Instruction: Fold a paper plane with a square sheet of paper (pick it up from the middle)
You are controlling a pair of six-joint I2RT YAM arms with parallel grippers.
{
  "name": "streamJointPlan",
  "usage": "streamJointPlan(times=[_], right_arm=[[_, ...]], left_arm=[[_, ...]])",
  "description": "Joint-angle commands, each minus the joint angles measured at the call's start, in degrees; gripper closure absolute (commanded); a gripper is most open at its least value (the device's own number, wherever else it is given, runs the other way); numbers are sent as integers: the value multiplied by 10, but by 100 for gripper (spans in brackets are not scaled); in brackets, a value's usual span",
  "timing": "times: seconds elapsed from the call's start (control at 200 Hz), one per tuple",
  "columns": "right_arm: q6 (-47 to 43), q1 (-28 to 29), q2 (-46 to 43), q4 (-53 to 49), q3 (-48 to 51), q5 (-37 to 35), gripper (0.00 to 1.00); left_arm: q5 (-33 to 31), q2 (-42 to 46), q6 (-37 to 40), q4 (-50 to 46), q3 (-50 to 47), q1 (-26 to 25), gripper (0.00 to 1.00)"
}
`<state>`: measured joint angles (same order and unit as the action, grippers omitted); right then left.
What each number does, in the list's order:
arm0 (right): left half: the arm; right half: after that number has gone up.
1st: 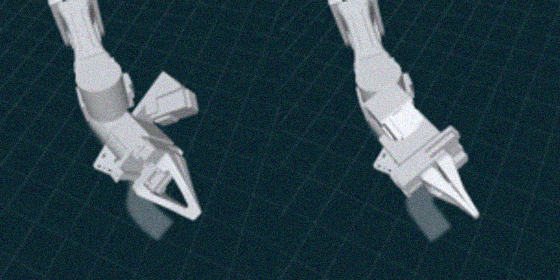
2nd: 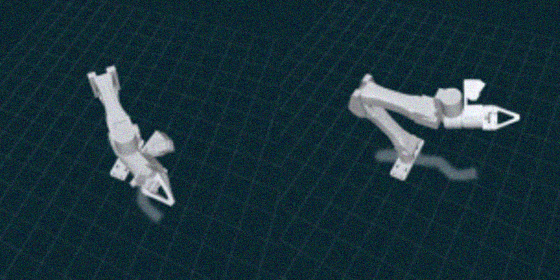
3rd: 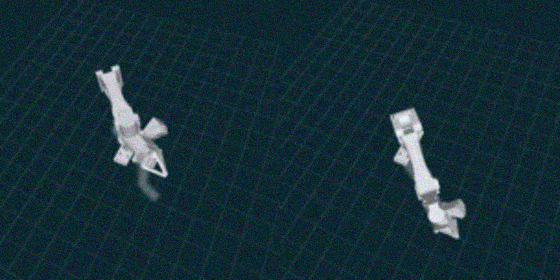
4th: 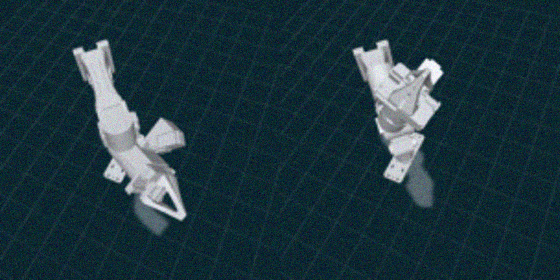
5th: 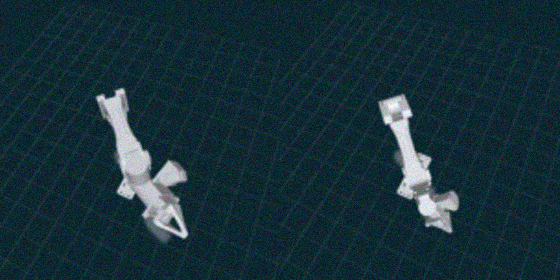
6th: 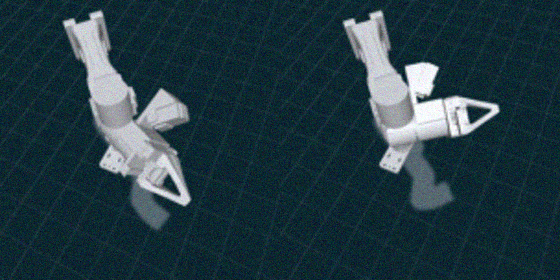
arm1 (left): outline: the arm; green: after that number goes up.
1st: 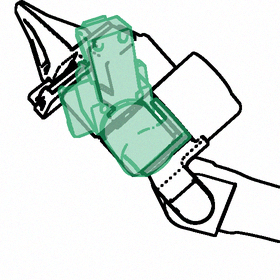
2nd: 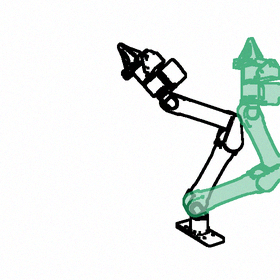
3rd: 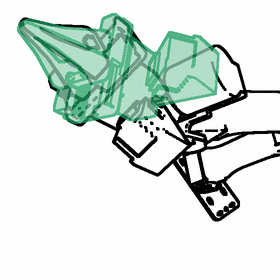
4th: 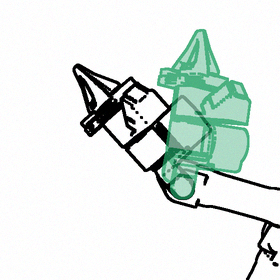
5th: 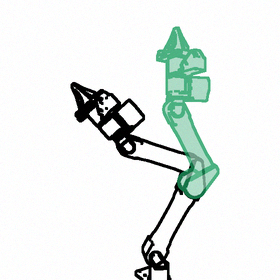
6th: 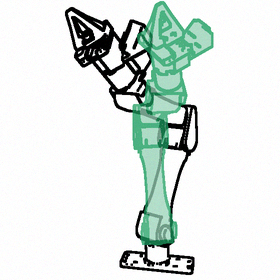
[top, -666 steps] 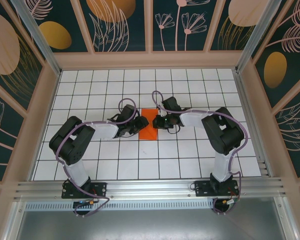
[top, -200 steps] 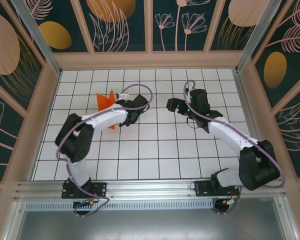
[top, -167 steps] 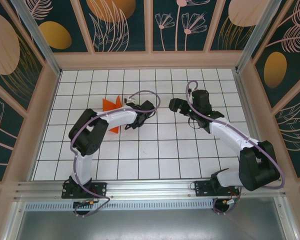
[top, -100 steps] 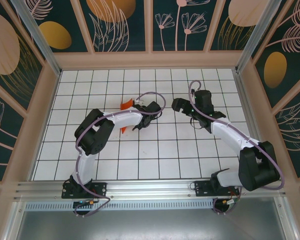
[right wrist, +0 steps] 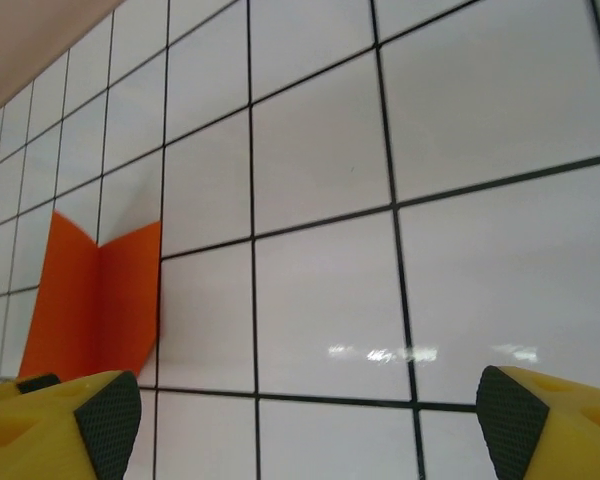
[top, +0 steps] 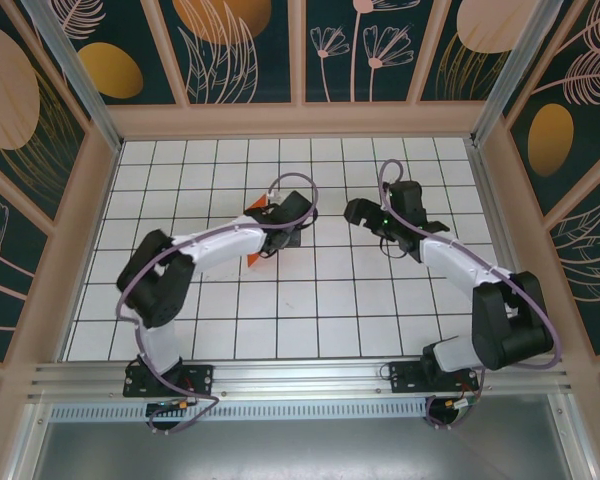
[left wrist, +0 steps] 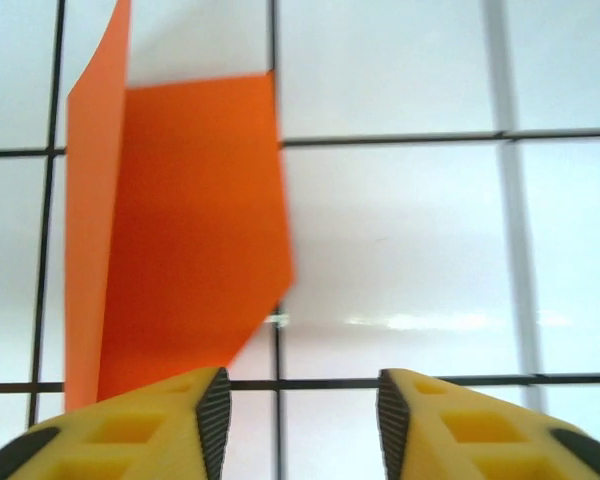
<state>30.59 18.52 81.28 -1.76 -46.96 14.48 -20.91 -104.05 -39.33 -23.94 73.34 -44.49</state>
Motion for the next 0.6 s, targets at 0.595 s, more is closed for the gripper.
streamJointPlan(times=[0.595], right_arm=[[122,185,200,34,-117,110,28]], left_arm=[[200,263,-143,286,-345,143,24]])
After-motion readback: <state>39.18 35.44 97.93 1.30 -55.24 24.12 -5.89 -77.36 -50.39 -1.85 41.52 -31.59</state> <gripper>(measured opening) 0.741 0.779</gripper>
